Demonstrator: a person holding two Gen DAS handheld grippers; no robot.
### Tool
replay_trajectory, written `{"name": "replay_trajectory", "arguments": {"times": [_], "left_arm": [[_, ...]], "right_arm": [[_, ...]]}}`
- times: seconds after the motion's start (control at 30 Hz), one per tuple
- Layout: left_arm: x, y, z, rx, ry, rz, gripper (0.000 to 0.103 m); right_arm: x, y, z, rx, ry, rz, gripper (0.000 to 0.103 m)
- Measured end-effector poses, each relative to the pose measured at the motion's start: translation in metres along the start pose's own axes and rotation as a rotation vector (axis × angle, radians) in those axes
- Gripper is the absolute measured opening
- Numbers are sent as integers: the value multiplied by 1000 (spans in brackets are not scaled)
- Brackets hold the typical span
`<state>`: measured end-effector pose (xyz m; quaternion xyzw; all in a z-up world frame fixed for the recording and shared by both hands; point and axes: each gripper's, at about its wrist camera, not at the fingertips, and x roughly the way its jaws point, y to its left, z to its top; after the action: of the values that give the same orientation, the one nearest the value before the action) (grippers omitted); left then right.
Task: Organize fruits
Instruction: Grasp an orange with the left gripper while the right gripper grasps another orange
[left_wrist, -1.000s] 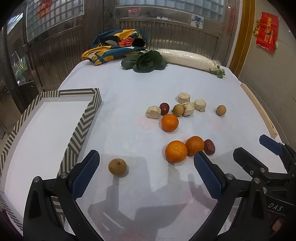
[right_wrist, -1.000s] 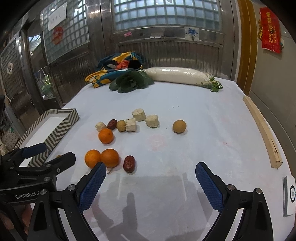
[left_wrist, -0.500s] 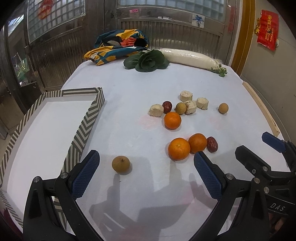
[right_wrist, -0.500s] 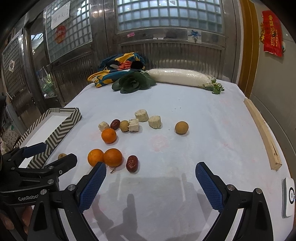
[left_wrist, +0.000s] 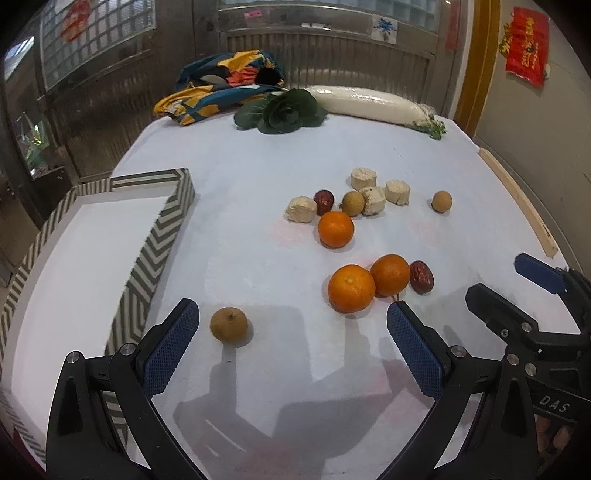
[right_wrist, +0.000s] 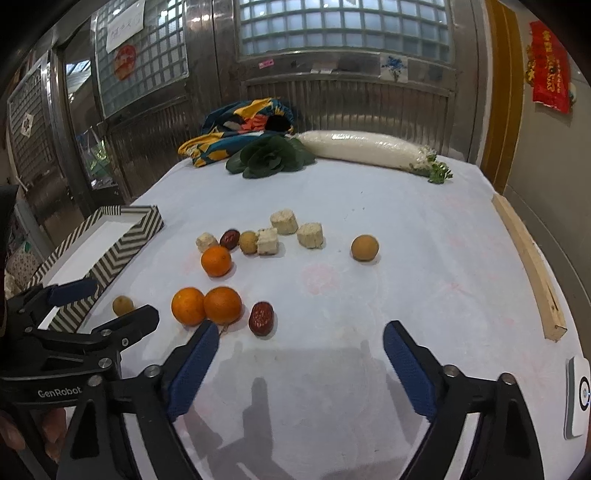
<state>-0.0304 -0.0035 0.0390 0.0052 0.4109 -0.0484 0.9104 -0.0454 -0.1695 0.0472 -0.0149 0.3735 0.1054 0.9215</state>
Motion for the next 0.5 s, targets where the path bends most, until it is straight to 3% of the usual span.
{"name": "replay_trajectory", "arguments": {"times": [0.13, 0.33, 0.5], "left_arm": [[7, -4, 1, 41, 13, -20, 102], [14, -11, 2, 84, 17, -71, 98], [27, -17, 6, 129, 48, -78, 75]], "right_arm": [[7, -6, -3, 5, 29, 10, 73], [12, -10, -5, 16, 43, 32, 72], [15, -12, -5, 18, 49, 43, 70]]}}
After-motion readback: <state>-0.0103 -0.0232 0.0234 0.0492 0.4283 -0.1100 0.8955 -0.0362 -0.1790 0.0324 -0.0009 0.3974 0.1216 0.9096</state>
